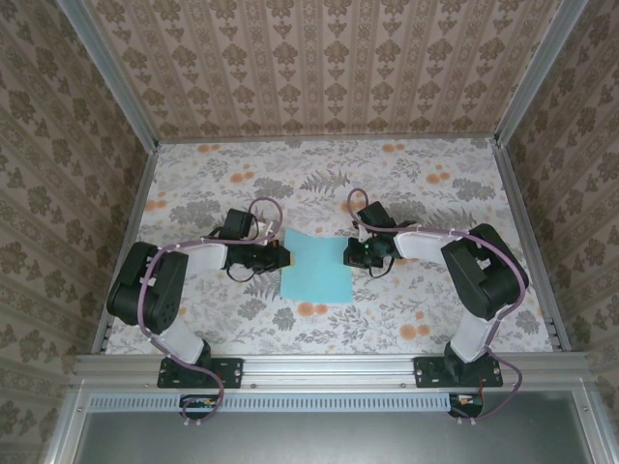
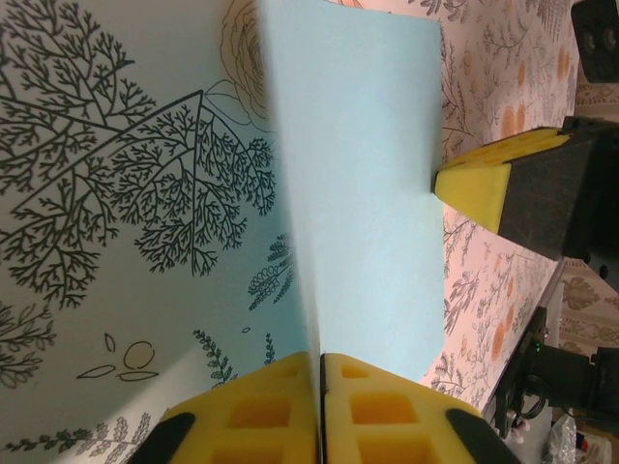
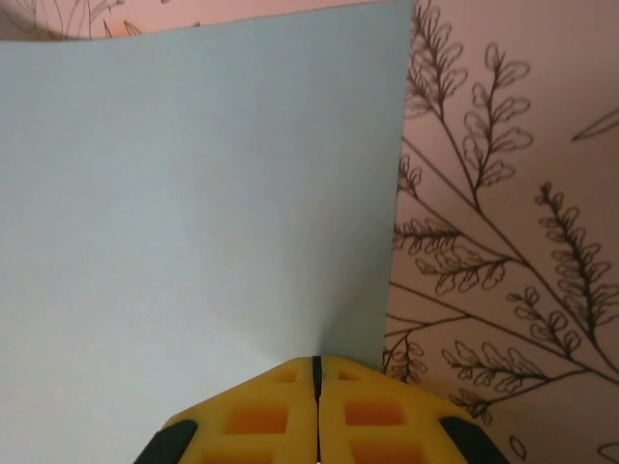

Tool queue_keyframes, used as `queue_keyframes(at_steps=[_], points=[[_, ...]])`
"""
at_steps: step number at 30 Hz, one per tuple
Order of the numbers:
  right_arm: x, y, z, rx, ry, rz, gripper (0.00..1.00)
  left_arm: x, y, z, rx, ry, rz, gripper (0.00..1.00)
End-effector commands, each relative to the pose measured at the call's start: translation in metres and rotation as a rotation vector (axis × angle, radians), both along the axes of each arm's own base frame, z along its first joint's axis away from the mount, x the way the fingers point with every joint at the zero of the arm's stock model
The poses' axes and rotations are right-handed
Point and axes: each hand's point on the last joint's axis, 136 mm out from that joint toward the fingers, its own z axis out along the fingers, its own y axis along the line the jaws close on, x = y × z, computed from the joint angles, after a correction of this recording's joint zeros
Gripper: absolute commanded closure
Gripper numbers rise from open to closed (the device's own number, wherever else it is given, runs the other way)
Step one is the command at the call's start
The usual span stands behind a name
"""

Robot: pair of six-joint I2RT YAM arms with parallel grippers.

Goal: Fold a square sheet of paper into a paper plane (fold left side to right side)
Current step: First fold in half a square sheet of paper at the center of the table.

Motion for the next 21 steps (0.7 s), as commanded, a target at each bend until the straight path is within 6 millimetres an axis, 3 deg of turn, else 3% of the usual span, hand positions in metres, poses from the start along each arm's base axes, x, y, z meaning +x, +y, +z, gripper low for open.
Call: queue_keyframes(at_steps=[1, 11, 21], points=[[-0.006, -0.006, -0.015, -0.068, 0.042, 0.000, 0.93, 0.007, -0.005, 0.024, -0.033, -0.057, -0.015, 0.82], [-0.015, -0.009, -0.023, -0.079, 0.057, 0.010, 0.93, 0.008, -0.040, 0.060, -0.143, -0.096, -0.066, 0.42], [-0.007, 0.001, -0.004, -0.002, -0.006, 0.008, 0.91, 0.002, -0.078, 0.054, -0.167, -0.077, -0.141, 0.34]])
